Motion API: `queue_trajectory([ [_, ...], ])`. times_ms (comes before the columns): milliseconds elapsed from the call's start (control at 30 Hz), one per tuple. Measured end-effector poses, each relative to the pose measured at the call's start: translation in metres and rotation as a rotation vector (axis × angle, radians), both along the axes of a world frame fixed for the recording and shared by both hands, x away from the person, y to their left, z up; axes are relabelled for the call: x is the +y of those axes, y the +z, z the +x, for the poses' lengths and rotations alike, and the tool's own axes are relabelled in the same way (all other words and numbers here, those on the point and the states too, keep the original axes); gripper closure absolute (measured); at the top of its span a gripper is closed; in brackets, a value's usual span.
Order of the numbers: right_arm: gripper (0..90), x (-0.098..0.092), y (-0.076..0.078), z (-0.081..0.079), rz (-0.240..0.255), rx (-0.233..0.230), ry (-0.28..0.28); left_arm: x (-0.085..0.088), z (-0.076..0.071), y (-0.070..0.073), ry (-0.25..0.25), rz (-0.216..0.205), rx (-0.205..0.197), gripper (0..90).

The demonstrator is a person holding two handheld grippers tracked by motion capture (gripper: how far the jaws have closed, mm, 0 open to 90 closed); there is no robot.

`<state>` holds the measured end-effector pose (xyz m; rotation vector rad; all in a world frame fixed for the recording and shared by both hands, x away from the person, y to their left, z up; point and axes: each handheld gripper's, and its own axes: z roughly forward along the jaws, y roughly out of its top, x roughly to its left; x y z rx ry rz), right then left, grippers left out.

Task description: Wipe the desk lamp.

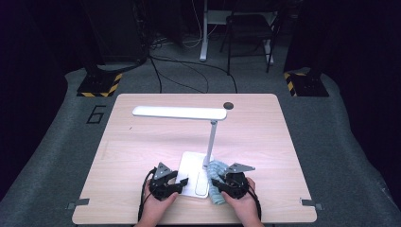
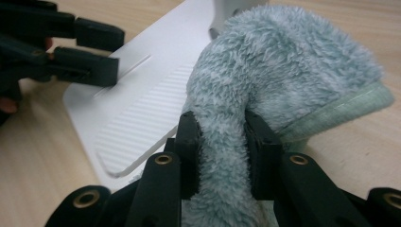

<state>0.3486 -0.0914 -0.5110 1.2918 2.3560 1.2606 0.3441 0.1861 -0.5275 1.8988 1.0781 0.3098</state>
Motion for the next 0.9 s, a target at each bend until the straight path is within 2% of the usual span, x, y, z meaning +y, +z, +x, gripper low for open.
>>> queue_trajectory([
  [200, 70.3, -0.001, 0.0, 0.021, 0.009, 0.014, -0.062, 0.001, 0.0, 0.0, -0.008, 0.009, 0.001, 42.0],
  [233, 70.3, -0.001, 0.0, 0.024, 0.011, 0.005, -0.064, 0.001, 0.0, 0.0, -0.008, 0.008, 0.001, 42.0],
  [267, 70.3, 0.0, 0.001, 0.024, 0.012, 0.018, -0.07, 0.001, 0.0, 0.0, -0.008, 0.008, 0.0, 42.0],
  [333, 70.3, 0.001, 0.001, 0.022, -0.003, -0.001, -0.074, 0.0, 0.0, 0.0, -0.001, 0.006, -0.005, 42.0],
  [533, 70.3, 0.006, 0.002, 0.003, -0.027, -0.021, -0.045, 0.0, 0.0, 0.0, 0.006, 0.005, -0.007, 42.0],
  [767, 70.1, 0.005, 0.001, -0.028, 0.005, 0.003, 0.006, 0.0, 0.0, 0.0, 0.004, 0.004, -0.005, 42.0],
  [900, 69.8, 0.009, 0.001, -0.045, 0.001, -0.009, 0.011, 0.0, 0.0, 0.0, 0.004, 0.005, -0.005, 42.0],
])
